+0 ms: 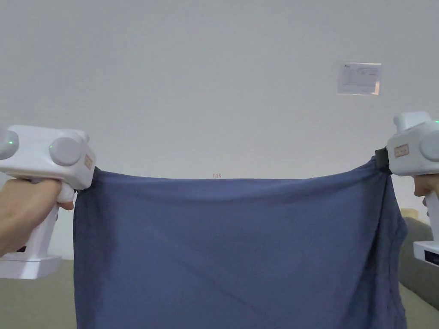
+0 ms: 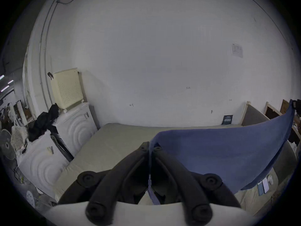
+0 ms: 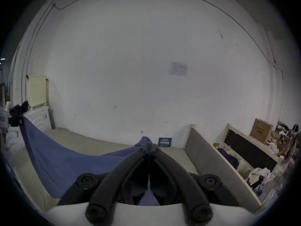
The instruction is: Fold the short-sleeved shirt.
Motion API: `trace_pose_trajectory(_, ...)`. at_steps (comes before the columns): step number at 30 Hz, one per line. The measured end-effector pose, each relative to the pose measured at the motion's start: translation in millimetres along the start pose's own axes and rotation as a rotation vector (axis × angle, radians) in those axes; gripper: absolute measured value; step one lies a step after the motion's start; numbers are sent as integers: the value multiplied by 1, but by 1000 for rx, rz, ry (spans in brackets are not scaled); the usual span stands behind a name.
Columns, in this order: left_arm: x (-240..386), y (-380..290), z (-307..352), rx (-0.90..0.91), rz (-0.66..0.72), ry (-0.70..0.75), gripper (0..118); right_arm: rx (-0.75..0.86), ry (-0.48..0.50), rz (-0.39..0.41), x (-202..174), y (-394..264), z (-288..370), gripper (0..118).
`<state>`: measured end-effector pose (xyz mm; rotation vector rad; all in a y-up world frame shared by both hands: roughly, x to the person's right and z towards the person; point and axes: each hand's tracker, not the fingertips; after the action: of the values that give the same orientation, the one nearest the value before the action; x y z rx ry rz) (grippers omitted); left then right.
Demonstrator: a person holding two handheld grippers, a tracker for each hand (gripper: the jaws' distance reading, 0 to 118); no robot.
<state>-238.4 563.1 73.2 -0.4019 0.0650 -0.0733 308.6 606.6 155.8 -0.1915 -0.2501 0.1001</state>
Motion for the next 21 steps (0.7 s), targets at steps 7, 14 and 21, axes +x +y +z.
trace_pose_trajectory(7, 22, 44, -46, 46, -46, 86, 1, 21, 19, 30, -18, 38, -69, 0)
trace_pose_trajectory(14, 33, 75, -110, 72, -48, 156, 1, 41, -10, 29, -29, 51, -141, 0)
trace_pose_trajectory(21, 47, 58, -177, 38, -61, 173, 1, 17, -16, 9, -44, 29, -194, 0)
